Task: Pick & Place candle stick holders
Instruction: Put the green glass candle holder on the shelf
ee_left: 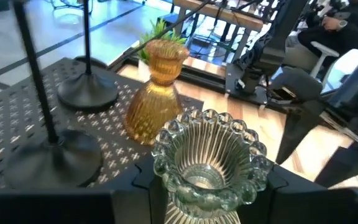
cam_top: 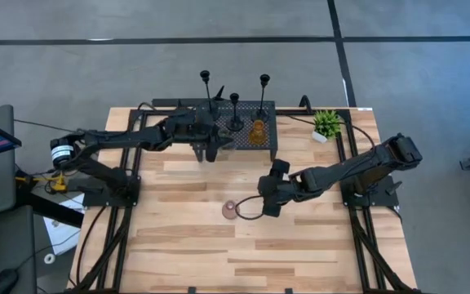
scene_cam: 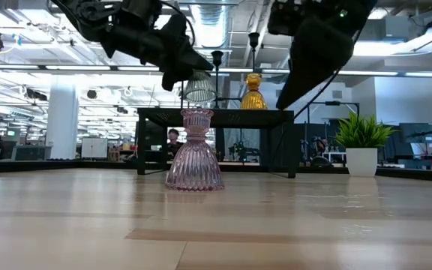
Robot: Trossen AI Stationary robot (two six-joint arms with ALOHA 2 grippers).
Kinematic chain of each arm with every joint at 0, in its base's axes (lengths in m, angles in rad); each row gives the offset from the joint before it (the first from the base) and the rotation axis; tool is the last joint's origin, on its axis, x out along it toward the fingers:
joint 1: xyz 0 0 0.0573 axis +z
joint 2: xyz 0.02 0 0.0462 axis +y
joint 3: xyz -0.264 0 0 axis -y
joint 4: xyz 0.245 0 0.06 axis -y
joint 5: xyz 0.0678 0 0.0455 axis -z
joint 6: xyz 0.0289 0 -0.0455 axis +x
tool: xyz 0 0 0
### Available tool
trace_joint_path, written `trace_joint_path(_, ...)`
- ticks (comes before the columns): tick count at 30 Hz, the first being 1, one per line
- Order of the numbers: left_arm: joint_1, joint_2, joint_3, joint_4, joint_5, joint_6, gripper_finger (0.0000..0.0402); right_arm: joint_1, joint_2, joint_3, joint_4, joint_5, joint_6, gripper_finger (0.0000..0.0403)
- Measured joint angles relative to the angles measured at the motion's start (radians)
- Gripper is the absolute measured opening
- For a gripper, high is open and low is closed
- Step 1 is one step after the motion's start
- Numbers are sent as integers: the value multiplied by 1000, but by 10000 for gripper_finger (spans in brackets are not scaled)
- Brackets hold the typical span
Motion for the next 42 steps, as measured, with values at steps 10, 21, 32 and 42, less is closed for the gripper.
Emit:
trace_joint_path(10,0,71,50,15,9,0,137,12,-128,0,3,101,-77,255)
trace_joint_path(21,6,84,55,47,0,0,137,35,-327,-166,118,103,-96,255)
trace_joint_path(32,11,104,58,63,-75,0,137,40,-638,-456,374,104,-93,255)
trace_joint_path(42,7,219,154,34,-74,1,136,40,-691,-493,378,103,-92,255)
